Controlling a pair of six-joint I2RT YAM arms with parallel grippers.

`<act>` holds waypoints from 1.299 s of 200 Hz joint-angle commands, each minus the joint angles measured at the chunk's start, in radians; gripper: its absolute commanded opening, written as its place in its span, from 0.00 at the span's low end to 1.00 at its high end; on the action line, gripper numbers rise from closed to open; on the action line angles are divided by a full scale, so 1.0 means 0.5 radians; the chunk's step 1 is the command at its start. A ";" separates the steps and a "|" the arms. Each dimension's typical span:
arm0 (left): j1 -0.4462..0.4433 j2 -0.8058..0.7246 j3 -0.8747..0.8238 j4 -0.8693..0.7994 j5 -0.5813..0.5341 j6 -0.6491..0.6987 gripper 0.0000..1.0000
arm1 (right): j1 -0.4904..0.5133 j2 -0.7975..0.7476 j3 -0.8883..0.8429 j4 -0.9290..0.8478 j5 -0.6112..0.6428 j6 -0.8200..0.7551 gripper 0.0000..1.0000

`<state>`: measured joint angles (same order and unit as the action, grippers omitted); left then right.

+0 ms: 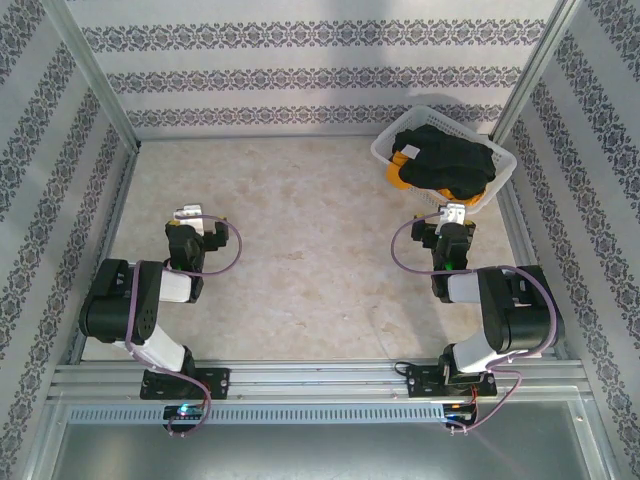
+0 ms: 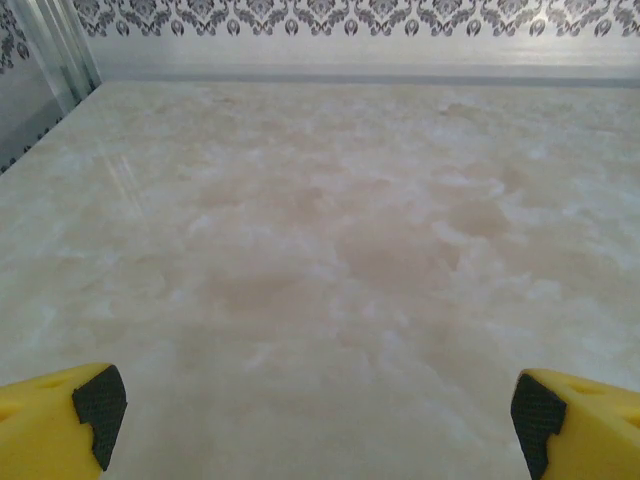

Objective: Fold and stack the t-shirts

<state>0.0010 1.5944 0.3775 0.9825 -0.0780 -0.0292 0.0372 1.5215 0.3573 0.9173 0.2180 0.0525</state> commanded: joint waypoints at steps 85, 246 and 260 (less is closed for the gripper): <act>-0.008 -0.023 0.006 -0.072 0.018 0.020 1.00 | 0.021 -0.010 0.013 0.055 -0.028 -0.003 0.98; -0.122 -0.570 1.469 -2.512 0.389 -1.354 1.00 | -0.080 -0.238 2.411 -3.259 -0.080 1.000 0.94; -0.249 -0.447 1.627 -2.658 0.418 -1.315 1.00 | -0.110 -0.026 2.613 -3.452 -0.047 1.004 0.93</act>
<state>-0.0357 1.2499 1.0828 -0.0307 -0.0387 -0.5995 0.0074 1.3277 1.5211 -0.4149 0.1471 0.5106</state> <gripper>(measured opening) 0.998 0.932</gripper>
